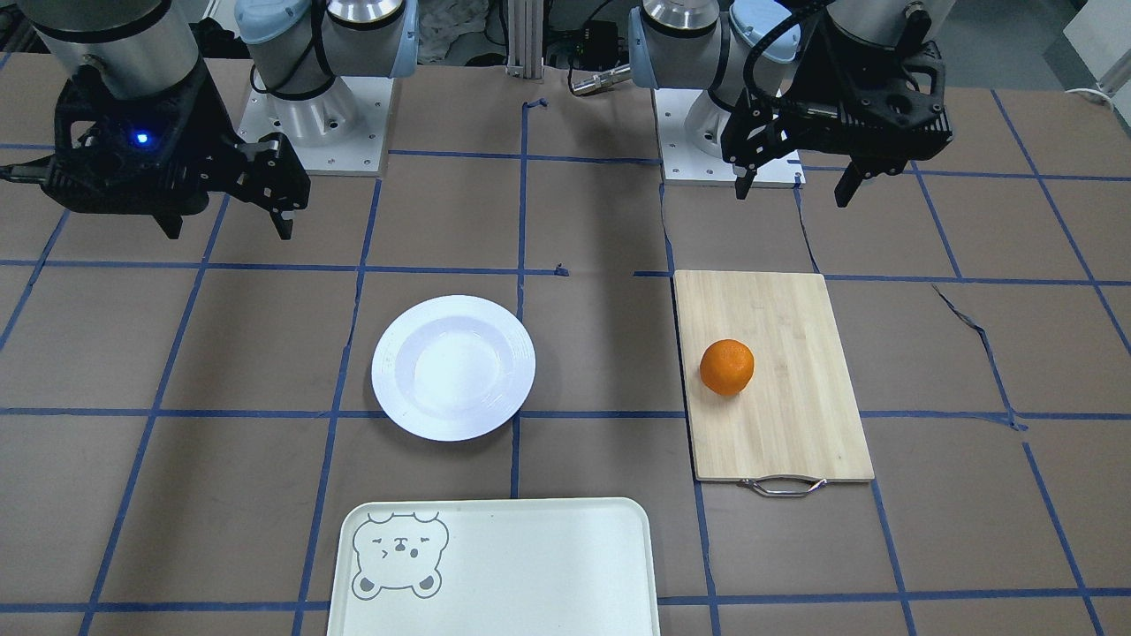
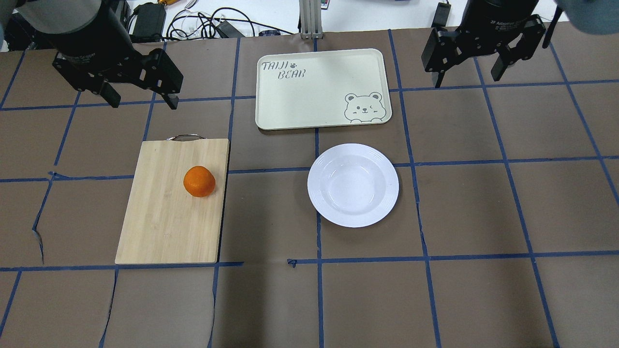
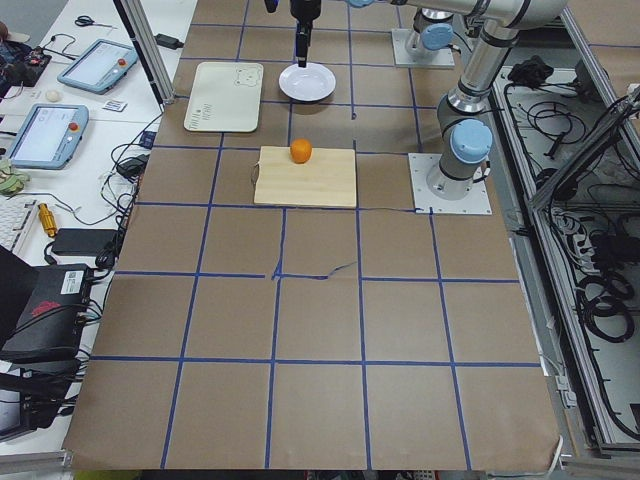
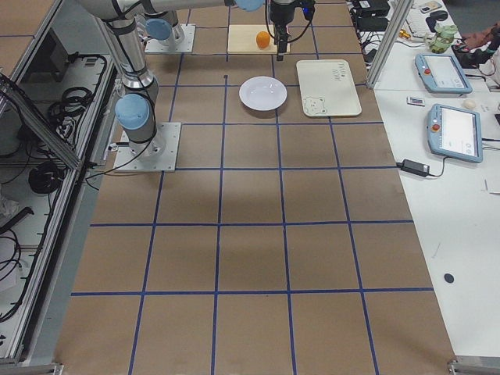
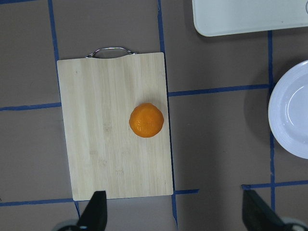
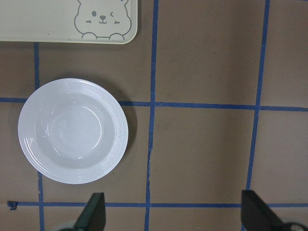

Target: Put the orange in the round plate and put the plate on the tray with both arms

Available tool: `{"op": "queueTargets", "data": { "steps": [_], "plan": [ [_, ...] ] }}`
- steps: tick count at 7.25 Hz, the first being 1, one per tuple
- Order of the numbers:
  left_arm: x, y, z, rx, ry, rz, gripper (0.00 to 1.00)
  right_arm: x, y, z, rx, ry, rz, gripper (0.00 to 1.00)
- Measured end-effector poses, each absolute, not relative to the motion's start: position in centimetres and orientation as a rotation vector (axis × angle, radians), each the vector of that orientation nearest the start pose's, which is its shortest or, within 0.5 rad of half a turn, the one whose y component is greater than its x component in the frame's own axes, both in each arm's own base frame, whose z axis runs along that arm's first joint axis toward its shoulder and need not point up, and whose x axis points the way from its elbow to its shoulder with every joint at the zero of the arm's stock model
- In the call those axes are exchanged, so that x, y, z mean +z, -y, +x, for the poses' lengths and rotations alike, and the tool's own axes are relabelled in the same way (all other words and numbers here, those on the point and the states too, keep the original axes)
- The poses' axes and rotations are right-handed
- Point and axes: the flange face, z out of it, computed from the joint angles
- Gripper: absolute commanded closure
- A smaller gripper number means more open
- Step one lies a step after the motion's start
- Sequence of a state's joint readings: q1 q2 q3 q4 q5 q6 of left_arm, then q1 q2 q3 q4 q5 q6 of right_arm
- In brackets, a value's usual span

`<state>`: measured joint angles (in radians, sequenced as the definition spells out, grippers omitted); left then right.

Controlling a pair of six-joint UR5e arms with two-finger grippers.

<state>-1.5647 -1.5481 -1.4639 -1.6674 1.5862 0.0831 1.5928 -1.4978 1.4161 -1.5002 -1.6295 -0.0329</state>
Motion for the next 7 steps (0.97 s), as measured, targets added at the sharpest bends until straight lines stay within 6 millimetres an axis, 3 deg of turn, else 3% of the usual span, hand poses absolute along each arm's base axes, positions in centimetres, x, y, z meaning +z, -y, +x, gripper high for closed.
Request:
{"op": "queueTargets", "data": {
  "steps": [7],
  "plan": [
    [54.16, 48.3, -12.89, -0.052, -3.123, 0.124, 0.0, 51.5, 52.51, 13.89, -0.093, -3.194, -0.057, 0.0]
  ]
}}
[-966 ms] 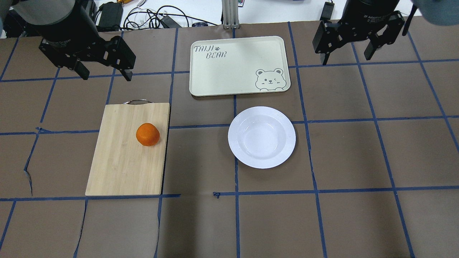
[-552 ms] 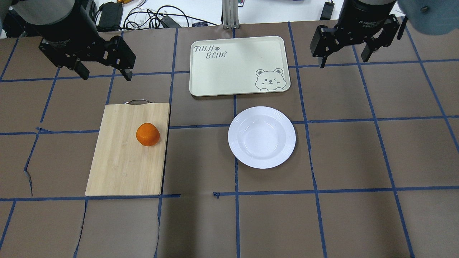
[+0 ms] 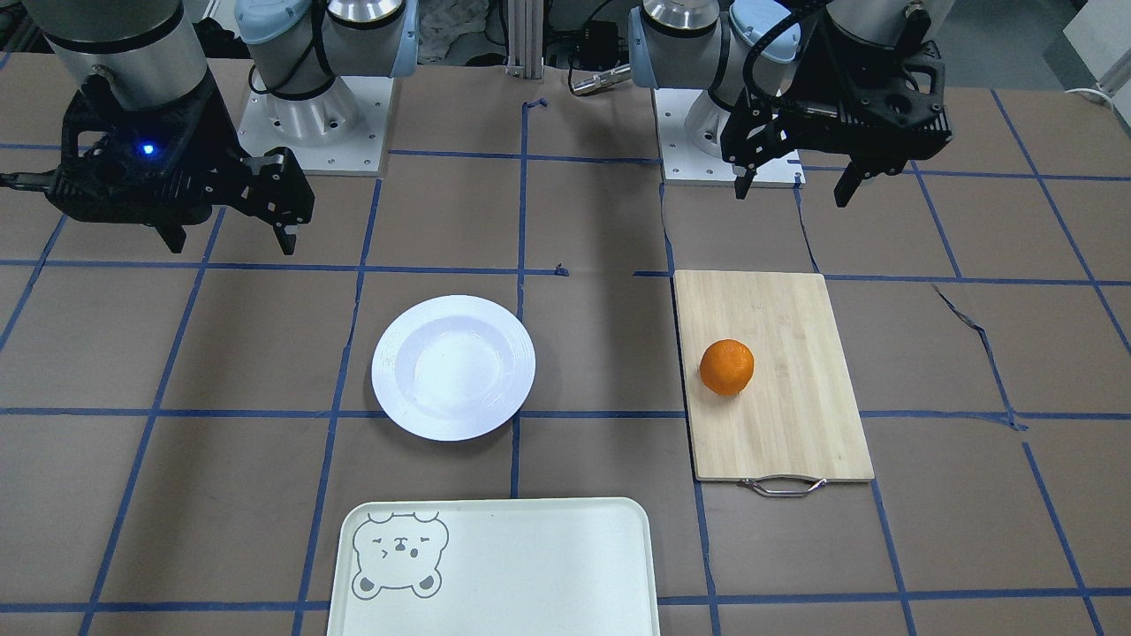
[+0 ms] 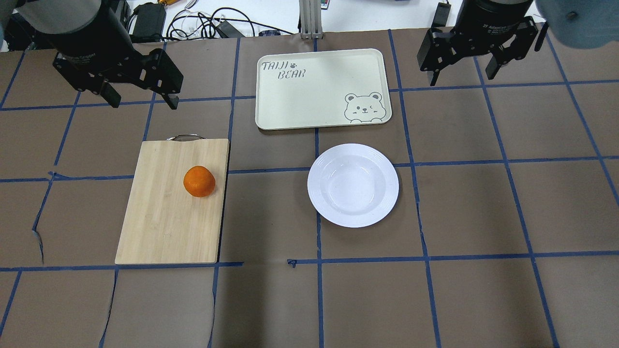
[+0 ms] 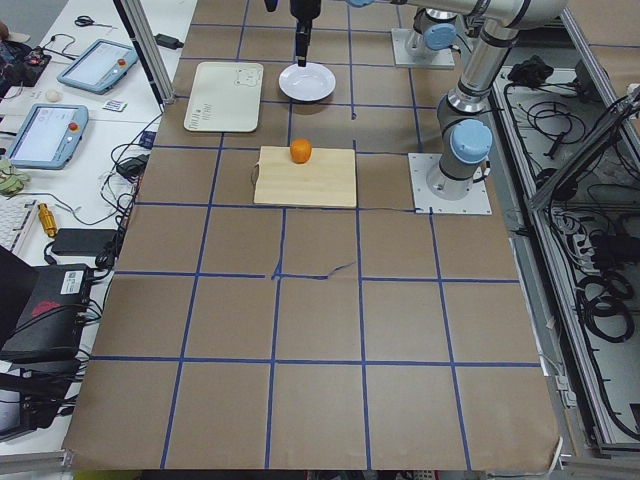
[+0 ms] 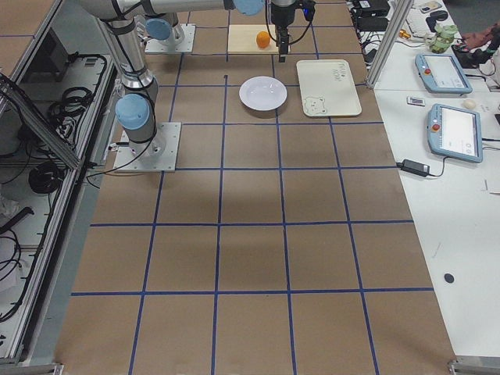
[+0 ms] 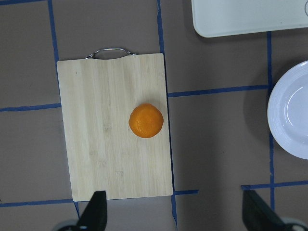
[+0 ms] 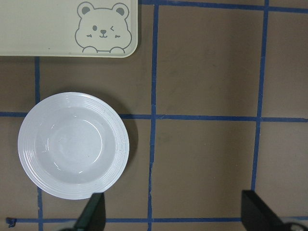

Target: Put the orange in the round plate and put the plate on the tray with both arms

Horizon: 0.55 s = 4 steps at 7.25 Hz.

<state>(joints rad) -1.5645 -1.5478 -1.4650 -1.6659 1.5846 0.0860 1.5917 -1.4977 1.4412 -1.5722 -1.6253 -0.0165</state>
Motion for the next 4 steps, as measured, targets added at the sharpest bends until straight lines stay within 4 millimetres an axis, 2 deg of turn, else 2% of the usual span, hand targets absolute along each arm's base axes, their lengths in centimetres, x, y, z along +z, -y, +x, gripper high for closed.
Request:
{"op": "queueTargets", "data": {
  "steps": [3, 4],
  "plan": [
    [54.05, 48.32, -12.67, -0.048, -3.125, 0.128, 0.0, 51.29, 52.63, 13.75, -0.111, -3.194, -0.049, 0.0],
    [53.36, 48.49, -12.41, -0.024, -3.126, 0.126, 0.0, 51.3, 52.65, 13.73, -0.113, -3.194, -0.048, 0.0]
  ]
}}
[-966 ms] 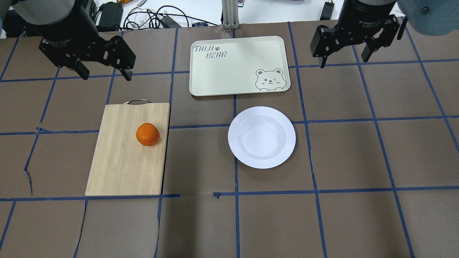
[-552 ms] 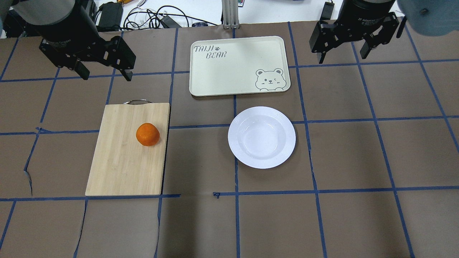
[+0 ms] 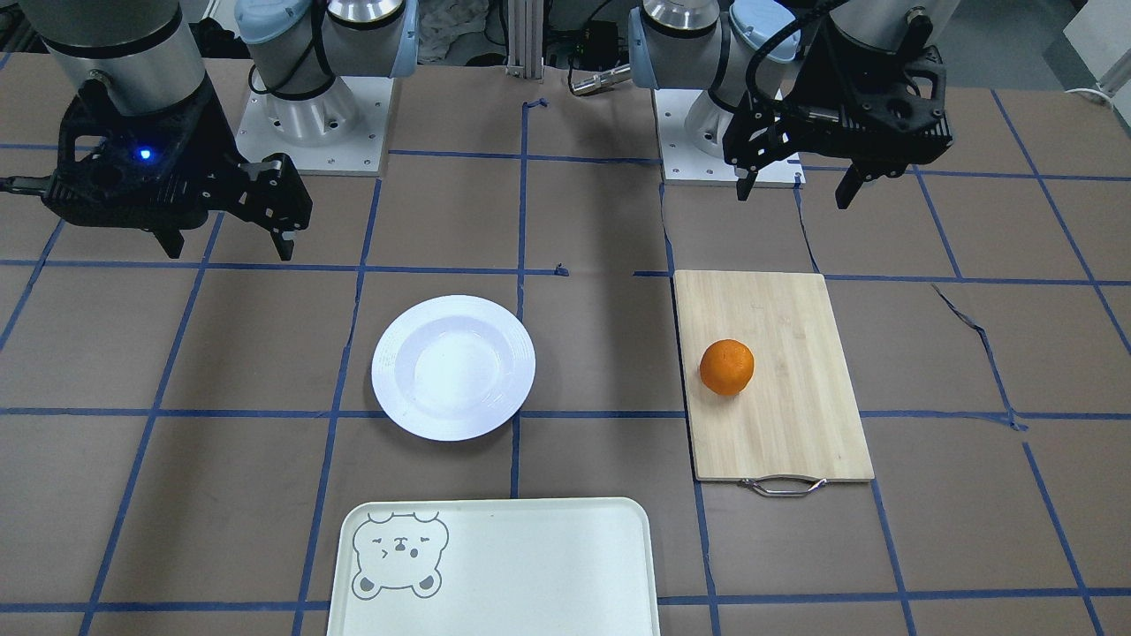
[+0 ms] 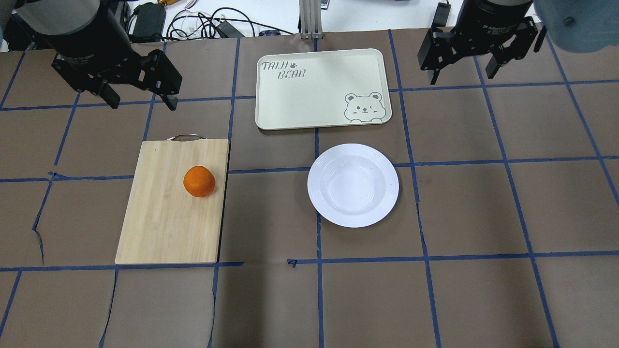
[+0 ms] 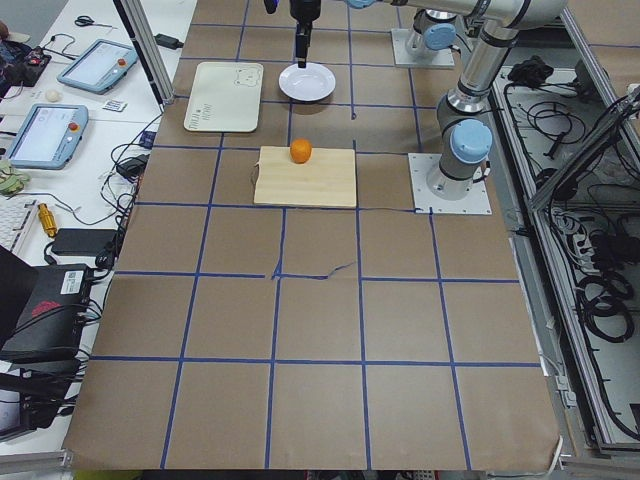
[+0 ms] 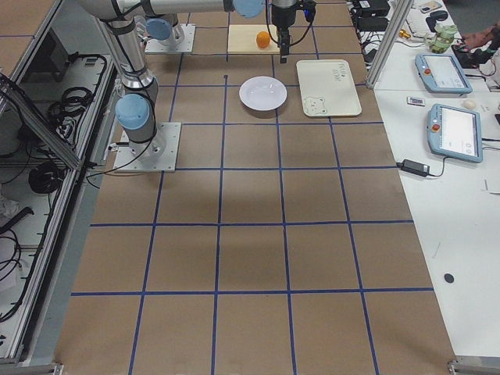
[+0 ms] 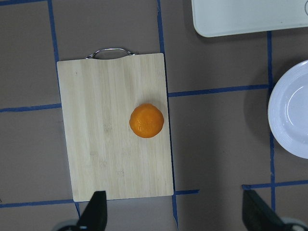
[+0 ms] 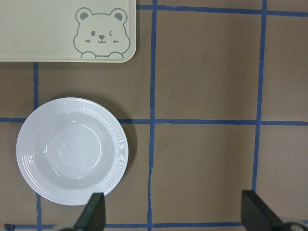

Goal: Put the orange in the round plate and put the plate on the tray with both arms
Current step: 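Lower the left gripper onto the orange on the cutting board and grasp it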

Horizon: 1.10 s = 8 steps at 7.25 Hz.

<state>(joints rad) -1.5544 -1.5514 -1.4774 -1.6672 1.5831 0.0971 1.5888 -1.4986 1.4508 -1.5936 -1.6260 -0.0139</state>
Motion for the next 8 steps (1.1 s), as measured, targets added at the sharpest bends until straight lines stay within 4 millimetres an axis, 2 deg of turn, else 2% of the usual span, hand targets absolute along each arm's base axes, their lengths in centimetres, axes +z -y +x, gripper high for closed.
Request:
{"op": "queueTargets", "data": {
  "steps": [1, 2, 3, 6, 8],
  "plan": [
    [51.7, 48.8, -12.0, 0.024, -3.128, 0.12, 0.0, 51.3, 52.6, 13.7, -0.113, -3.194, -0.048, 0.0],
    [49.2, 49.0, -11.7, 0.094, -3.13, 0.128, 0.0, 51.3, 52.6, 13.8, -0.113, -3.194, -0.049, 0.0],
    [45.8, 49.5, -11.5, 0.153, -3.13, 0.159, 0.0, 51.3, 52.6, 13.8, -0.113, -3.194, -0.047, 0.0],
    [34.2, 51.6, -10.3, 0.183, -3.128, 0.232, 0.0, 51.3, 52.8, 13.6, -0.131, -3.191, -0.046, 0.0],
    [29.0, 52.6, -10.1, 0.259, -3.123, 0.239, 0.04, 51.3, 52.8, 13.6, -0.135, -3.192, -0.045, 0.0]
  ]
}}
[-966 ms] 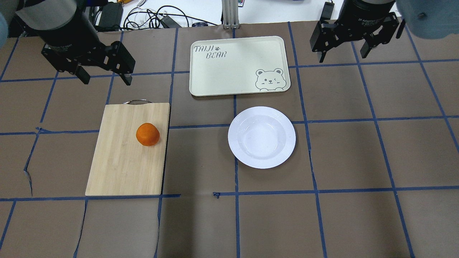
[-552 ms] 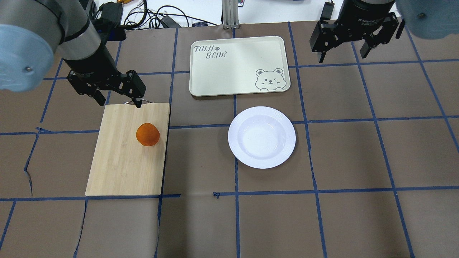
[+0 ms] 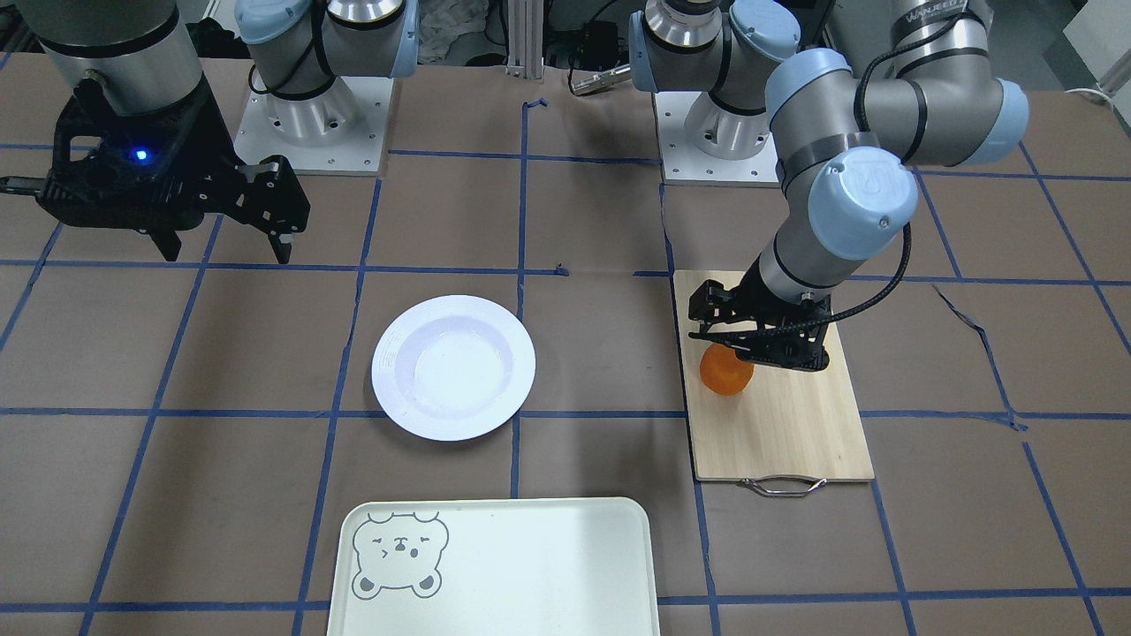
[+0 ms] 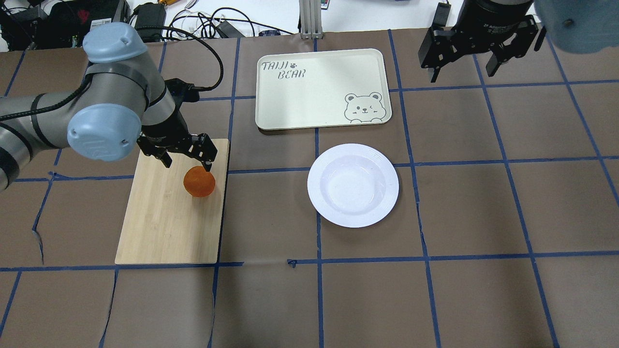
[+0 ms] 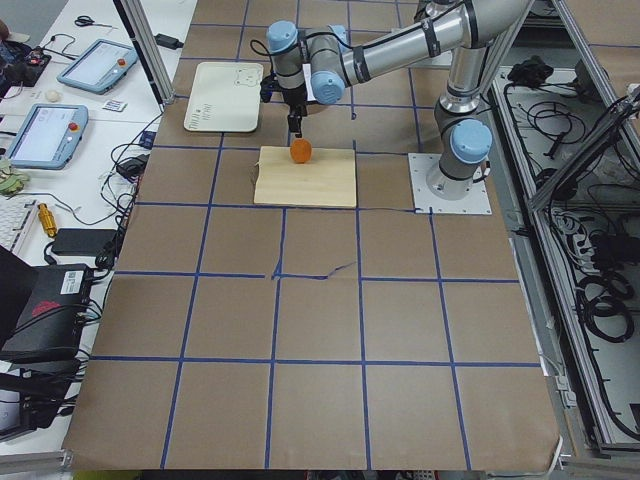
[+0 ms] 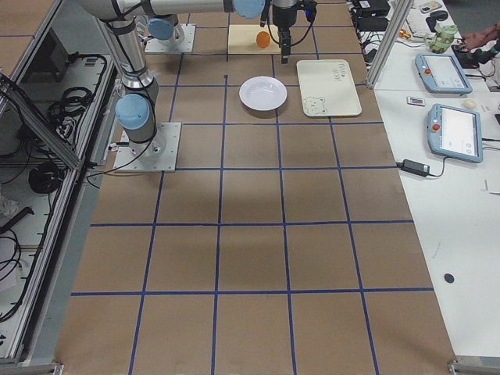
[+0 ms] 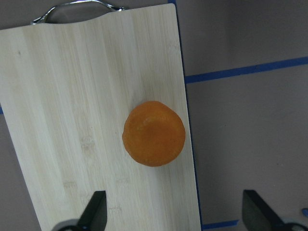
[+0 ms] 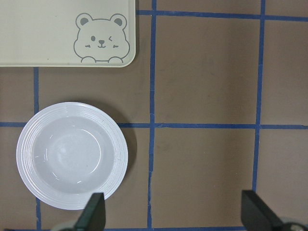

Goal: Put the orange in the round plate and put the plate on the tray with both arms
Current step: 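Lower the left gripper onto the orange on the cutting board and grasp it, then carry the orange with the left gripper over the white plate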

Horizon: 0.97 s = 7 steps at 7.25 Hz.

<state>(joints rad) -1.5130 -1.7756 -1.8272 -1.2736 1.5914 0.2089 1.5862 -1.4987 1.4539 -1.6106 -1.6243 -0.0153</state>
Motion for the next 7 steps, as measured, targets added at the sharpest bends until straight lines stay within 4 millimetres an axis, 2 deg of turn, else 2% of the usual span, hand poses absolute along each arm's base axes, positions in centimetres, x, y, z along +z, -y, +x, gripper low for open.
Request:
{"op": "queueTargets", "data": {
  "steps": [2, 4, 5, 6, 7],
  "plan": [
    [24.9, 53.3, -9.6, 0.357, -3.074, 0.253, 0.05, 51.3, 52.8, 13.6, -0.136, -3.192, -0.045, 0.01],
    [22.7, 53.6, -9.4, 0.403, -3.057, 0.27, 0.05, 51.3, 52.9, 13.6, -0.138, -3.191, -0.044, 0.01],
    [21.9, 53.9, -9.4, 0.411, -3.058, 0.27, 0.15, 51.3, 52.9, 13.5, -0.138, -3.191, -0.042, 0.01],
    [21.3, 54.0, -9.4, 0.414, -3.058, 0.27, 0.37, 51.2, 53.0, 13.4, -0.141, -3.19, -0.039, 0.01],
    [21.0, 54.2, -9.4, 0.412, -3.058, 0.269, 0.65, 51.1, 53.0, 13.4, -0.144, -3.182, -0.036, 0.01]
  ]
}}
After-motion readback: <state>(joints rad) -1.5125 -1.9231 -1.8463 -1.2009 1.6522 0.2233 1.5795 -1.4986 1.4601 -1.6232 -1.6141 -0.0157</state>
